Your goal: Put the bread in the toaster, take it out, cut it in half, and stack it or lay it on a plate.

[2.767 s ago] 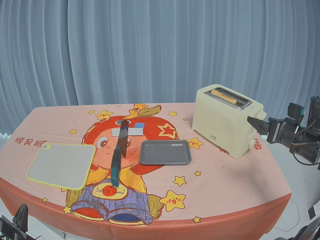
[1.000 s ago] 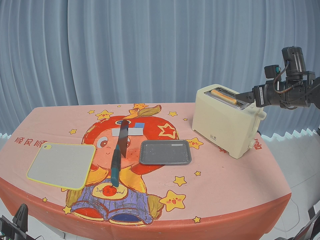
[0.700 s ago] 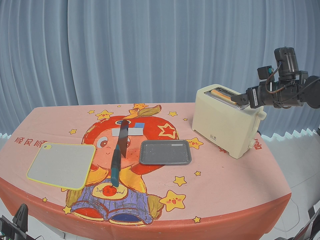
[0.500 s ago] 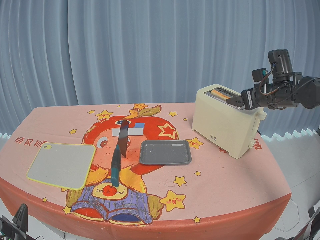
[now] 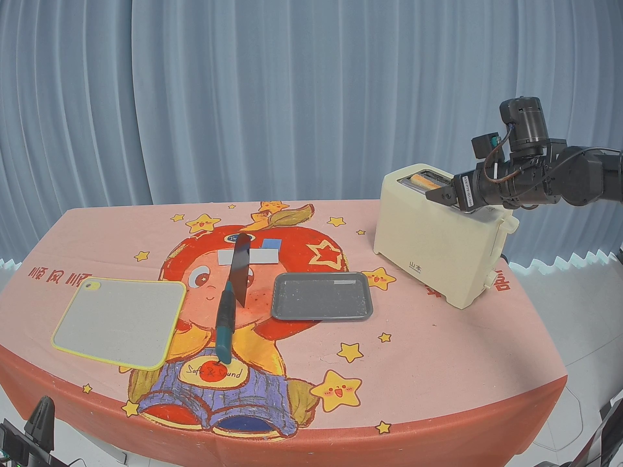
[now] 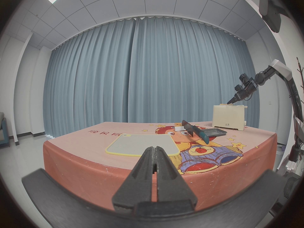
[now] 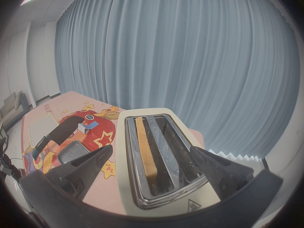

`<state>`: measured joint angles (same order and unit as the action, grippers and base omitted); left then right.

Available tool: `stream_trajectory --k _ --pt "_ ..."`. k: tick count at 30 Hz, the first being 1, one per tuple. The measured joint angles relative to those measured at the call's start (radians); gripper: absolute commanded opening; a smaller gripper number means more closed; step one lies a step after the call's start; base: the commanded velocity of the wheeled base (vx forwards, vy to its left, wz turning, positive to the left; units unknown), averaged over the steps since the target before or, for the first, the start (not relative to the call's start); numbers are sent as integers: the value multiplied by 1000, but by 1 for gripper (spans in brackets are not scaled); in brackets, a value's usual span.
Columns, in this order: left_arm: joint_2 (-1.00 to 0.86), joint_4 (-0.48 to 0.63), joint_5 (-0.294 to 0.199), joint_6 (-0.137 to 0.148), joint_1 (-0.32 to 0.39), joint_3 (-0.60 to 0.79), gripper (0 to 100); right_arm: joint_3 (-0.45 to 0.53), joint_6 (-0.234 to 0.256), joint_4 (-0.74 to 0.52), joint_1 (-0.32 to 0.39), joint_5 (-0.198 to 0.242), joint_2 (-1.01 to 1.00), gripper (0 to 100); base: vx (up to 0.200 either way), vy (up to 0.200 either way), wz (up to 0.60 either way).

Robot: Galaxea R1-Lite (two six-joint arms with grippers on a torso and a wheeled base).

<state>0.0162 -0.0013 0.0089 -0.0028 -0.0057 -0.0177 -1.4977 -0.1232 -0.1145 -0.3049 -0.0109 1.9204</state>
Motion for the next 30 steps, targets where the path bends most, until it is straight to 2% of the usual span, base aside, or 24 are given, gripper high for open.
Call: stream_trajectory --k 3,4,30 --pt "0 0 0 0 0 0 0 -11 0 1 -3 0 16 100 0 0 0" --pt "0 0 0 0 0 0 0 -15 1 1 -3 0 21 0 0 0 0" --pt "0 0 0 0 0 0 0 -31 11 -1 -2 0 11 0 0 0 0"
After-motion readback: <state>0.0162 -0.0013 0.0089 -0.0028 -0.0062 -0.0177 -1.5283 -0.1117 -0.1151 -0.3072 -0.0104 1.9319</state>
